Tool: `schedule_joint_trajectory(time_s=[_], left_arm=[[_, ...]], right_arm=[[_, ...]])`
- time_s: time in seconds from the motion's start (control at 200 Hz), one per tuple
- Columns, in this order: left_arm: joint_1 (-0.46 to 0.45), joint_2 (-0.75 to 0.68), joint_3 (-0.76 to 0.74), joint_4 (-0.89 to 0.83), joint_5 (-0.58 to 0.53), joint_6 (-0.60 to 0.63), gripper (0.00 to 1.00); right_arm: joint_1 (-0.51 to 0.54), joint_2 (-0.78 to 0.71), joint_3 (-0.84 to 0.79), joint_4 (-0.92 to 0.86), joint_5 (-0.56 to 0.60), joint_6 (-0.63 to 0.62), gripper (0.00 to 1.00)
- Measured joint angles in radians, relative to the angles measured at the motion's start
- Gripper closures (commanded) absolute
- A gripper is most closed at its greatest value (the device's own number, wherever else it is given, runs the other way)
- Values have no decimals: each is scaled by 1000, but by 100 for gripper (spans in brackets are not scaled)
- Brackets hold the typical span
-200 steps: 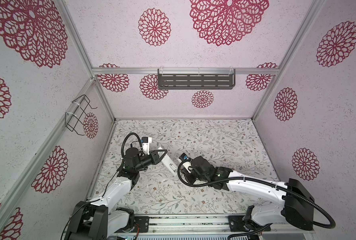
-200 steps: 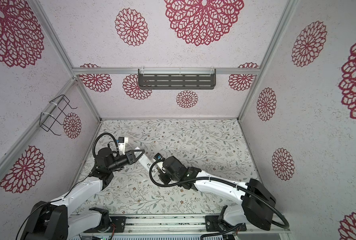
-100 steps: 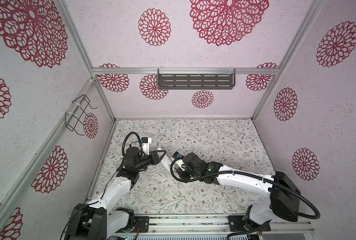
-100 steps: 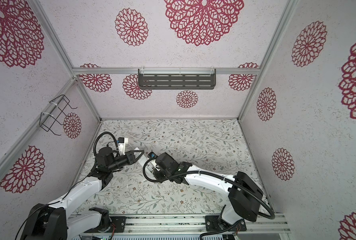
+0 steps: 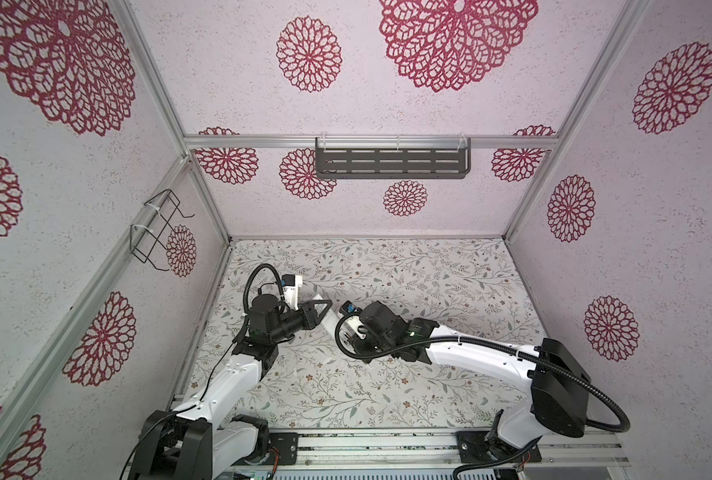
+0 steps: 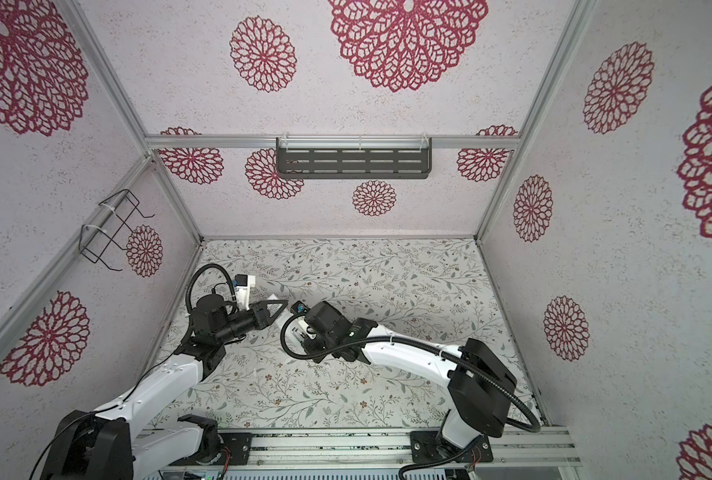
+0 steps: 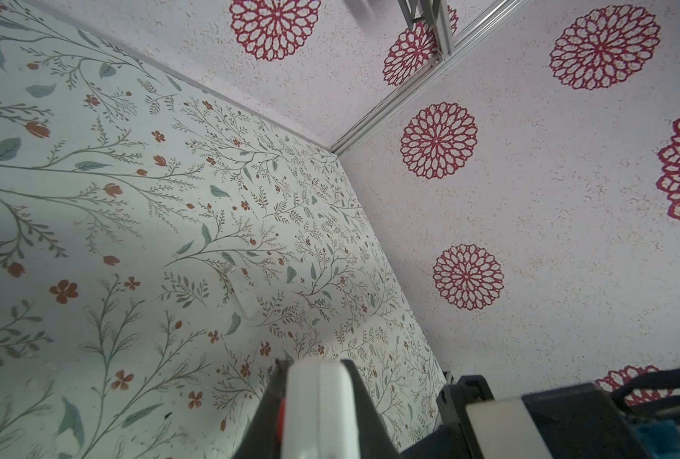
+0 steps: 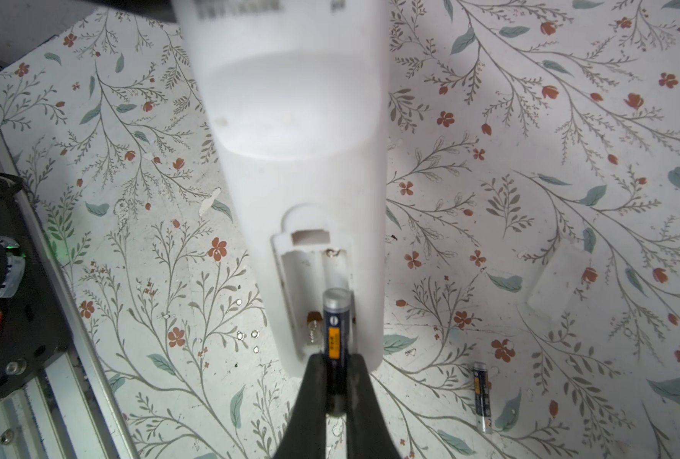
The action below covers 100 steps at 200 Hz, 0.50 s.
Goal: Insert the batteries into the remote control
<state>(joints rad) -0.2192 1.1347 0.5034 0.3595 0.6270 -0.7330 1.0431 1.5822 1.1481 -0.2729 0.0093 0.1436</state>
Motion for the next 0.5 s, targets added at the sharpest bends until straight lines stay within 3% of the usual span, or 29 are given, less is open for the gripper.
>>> schedule_joint_trajectory(time_s=[0.5], left_arm=[[-2,-3,-3,10,-16,11,100]], right_arm=[[0,61,64,-45,13,19,93]])
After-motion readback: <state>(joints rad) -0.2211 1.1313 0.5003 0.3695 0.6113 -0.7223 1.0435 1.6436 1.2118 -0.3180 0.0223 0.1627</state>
